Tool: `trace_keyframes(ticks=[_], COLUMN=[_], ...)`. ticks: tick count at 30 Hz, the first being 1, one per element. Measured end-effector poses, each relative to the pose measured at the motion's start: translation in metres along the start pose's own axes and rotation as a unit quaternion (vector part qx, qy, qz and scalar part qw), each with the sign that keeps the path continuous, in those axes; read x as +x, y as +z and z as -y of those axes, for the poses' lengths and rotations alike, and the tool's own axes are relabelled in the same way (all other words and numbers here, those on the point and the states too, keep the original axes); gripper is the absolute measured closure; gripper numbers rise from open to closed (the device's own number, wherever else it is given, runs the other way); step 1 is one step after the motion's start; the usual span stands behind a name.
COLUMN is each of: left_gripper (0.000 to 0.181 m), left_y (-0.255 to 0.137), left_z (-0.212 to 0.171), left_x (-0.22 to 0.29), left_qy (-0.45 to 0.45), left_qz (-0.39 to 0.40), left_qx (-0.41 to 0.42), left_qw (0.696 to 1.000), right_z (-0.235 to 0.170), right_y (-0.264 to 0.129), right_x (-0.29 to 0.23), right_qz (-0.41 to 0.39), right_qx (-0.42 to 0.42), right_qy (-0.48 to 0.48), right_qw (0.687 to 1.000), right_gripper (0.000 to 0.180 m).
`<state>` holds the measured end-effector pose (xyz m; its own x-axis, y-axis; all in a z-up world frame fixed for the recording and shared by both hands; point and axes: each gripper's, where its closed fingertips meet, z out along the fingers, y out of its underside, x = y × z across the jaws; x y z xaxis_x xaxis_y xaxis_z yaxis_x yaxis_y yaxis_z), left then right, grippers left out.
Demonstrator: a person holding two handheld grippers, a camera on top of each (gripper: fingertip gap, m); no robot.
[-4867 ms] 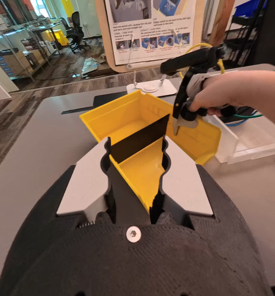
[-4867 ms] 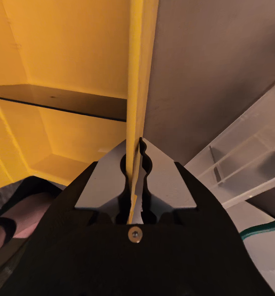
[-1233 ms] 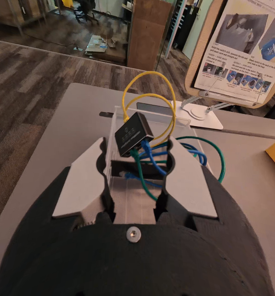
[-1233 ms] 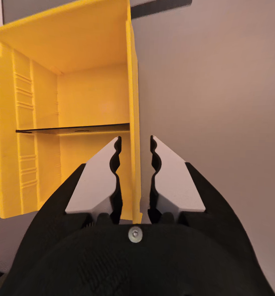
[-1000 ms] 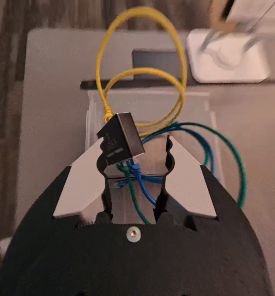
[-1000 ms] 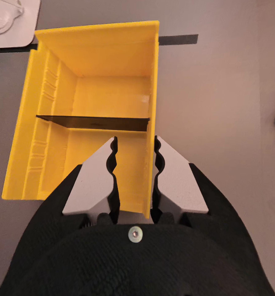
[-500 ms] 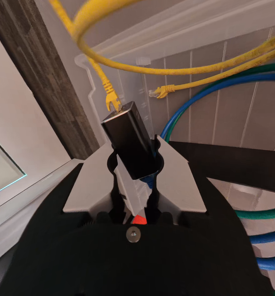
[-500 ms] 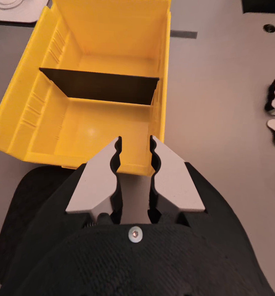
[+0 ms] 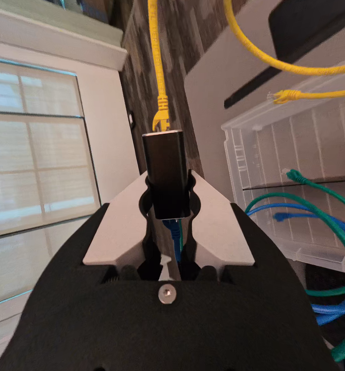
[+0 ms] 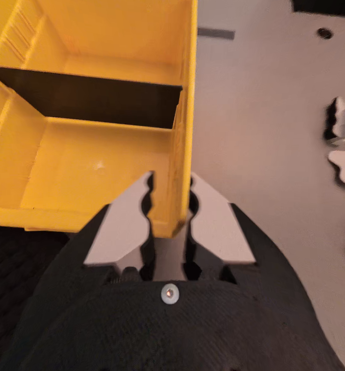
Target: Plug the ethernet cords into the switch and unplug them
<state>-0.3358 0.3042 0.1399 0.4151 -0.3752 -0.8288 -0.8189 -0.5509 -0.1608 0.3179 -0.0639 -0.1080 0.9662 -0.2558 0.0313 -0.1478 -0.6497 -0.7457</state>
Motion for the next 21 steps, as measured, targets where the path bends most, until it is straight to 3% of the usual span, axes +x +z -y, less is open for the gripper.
trace_keyframes(ticks=[1, 3, 6, 10, 12, 13, 16, 19, 21], left_gripper=[0.149, 0.15, 0.15, 0.15, 0.15, 0.15, 0.15, 0.149, 0.15], left_y=[-0.014, -0.043, -0.089, -0.157, -0.192, -0.209, -0.265, -0.314, -0.341], left_z=[0.006, 0.02, 0.043, 0.077, 0.091, 0.097, 0.114, 0.124, 0.126], left_x=[-0.007, -0.018, -0.027, -0.017, -0.011, -0.007, 0.011, 0.038, 0.058], left_qy=[-0.004, -0.012, -0.027, -0.037, -0.036, -0.034, -0.03, -0.035, -0.041], left_qz=[0.005, 0.013, 0.011, -0.035, -0.054, -0.069, -0.133, -0.222, -0.282], left_qx=[0.021, 0.064, 0.142, 0.259, 0.308, 0.33, 0.407, 0.475, 0.515], left_qw=[1.0, 0.998, 0.99, 0.965, 0.949, 0.941, 0.903, 0.851, 0.809], right_z=[-0.002, 0.0, 0.0, -0.001, 0.005, 0.016, 0.069, 0.127, 0.151], right_y=[0.002, 0.004, 0.005, 0.004, -0.003, -0.012, -0.064, -0.121, -0.146], right_x=[0.005, 0.004, 0.016, 0.019, 0.026, 0.028, 0.014, -0.045, -0.088], right_qz=[-0.014, 0.008, 0.002, -0.001, -0.038, -0.062, -0.089, 0.003, 0.083], right_qx=[-0.003, 0.008, 0.024, 0.028, 0.046, 0.074, 0.209, 0.354, 0.399], right_qy=[-0.004, 0.037, 0.098, 0.093, 0.063, 0.043, 0.001, -0.034, -0.056], right_qw=[1.0, 0.999, 0.995, 0.995, 0.996, 0.994, 0.974, 0.935, 0.911], right_gripper=[0.171, 0.175, 0.176, 0.175, 0.159, 0.146, 0.142, 0.143, 0.143])
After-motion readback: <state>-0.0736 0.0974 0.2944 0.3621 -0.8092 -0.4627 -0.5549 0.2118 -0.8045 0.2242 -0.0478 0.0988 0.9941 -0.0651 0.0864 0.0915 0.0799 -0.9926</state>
